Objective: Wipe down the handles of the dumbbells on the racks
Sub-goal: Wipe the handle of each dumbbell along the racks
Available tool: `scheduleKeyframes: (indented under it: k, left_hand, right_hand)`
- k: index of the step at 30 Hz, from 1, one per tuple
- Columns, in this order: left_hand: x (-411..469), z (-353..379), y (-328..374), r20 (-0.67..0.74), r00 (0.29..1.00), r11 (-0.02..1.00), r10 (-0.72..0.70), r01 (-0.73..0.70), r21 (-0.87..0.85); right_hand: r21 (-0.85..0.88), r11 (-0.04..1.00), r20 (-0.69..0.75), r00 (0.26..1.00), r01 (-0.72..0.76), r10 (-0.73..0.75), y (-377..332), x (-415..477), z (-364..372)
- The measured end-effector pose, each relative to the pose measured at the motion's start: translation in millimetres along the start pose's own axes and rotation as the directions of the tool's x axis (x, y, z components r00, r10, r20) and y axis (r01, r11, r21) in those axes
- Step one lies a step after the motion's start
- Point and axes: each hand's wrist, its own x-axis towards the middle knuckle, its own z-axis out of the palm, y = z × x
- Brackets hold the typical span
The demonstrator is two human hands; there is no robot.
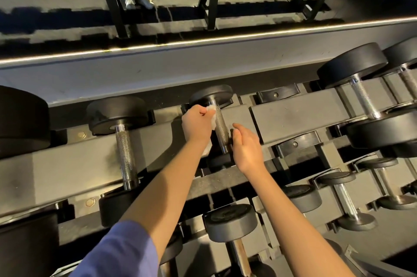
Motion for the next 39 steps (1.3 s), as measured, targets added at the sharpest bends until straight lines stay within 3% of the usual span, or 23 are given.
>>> scheduleKeyframes:
  k: [5,14,22,29,32,39]
  left_hand:
    - [3.7,0.2,-0.7,0.031,0.999,1.000,-0.015,0.014,0.020]
    - [-39.2,-5.1,-15.2,0.245,0.968,0.985,-0.045,0.002,0.174]
    - [-22.3,0.6,-2.8,0.050,0.999,1.000,-0.023,0.024,-0.017]
    - [1.9,1.3,3.6,0.003,1.000,0.999,0.019,-0.019,0.045]
    - [-8.0,1.2,-1.5,0.048,0.999,0.999,0.013,-0.015,0.046]
    - [-39.8,-6.2,-10.1,0.235,0.972,0.971,0.003,-0.059,0.232]
  right_hand:
    - [0.008,1.000,0.006,1.000,-0.005,0.005,-0.3,-0.4,-1.1]
    - [-0.017,1.000,-0.012,1.000,0.017,-0.018,-1.0,-1.1,-0.7]
    - [-0.020,1.000,0.003,1.000,0.018,-0.018,-0.6,-1.4,-0.3]
    - [0.005,0.999,0.015,0.999,0.032,-0.032,4.3,0.8,0.4]
    - [0.011,0.998,-0.001,0.998,0.056,-0.056,8.8,3.8,4.7]
    - [0.018,0.999,0.010,0.999,0.032,-0.032,6.6,4.0,4.3]
